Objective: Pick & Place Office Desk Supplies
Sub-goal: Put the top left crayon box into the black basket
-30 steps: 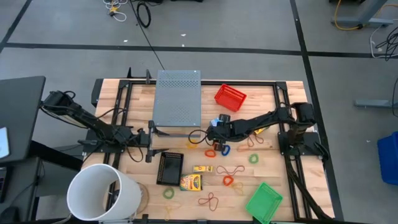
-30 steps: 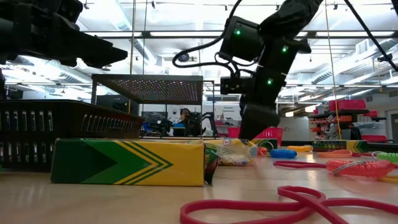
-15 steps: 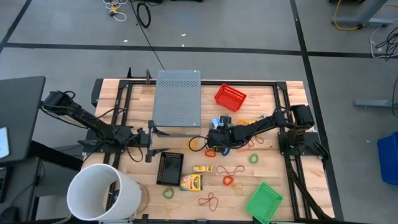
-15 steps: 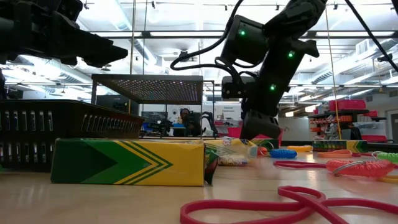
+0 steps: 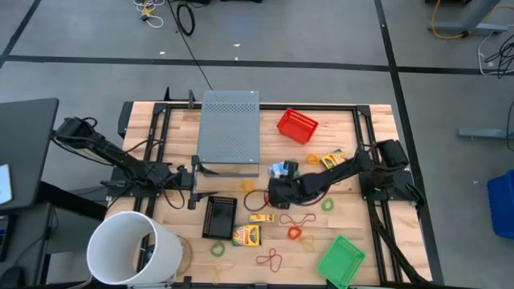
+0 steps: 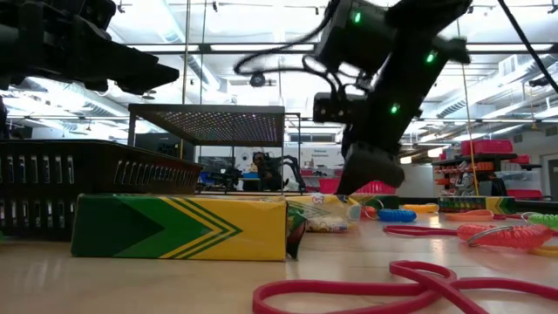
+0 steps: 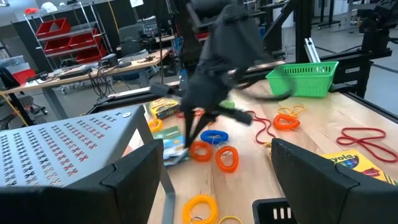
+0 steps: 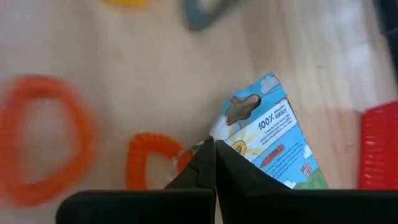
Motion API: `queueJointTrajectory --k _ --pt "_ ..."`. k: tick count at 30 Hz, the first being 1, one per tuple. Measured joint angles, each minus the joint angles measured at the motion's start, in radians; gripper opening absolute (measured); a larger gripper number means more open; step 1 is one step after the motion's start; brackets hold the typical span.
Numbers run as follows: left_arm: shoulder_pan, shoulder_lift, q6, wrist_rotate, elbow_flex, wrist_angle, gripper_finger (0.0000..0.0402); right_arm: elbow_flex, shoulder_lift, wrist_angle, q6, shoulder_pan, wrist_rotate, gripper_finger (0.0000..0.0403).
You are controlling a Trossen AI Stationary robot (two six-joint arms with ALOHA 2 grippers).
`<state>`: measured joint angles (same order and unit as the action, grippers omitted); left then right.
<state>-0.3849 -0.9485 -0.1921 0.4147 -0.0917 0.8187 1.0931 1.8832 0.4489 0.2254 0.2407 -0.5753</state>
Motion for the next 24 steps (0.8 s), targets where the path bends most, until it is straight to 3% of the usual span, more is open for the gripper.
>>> queueJointTrajectory --k 11,20,24 --pt "0.000 0.000 0.000 0.000 0.000 -0.001 0.0303 0.261 0.000 0.180 -0.004 0.129 -0.058 0.0001" --pt "-0.001 0.000 0.004 -0.006 0.000 -0.013 0.0303 0.393 0.000 0.219 -0.040 0.183 0.010 0.0000" --pt "-0.001 0.000 0.006 -0.026 0.000 -0.015 0.0303 0.407 -0.002 0.290 -0.023 0.172 0.098 0.0000"
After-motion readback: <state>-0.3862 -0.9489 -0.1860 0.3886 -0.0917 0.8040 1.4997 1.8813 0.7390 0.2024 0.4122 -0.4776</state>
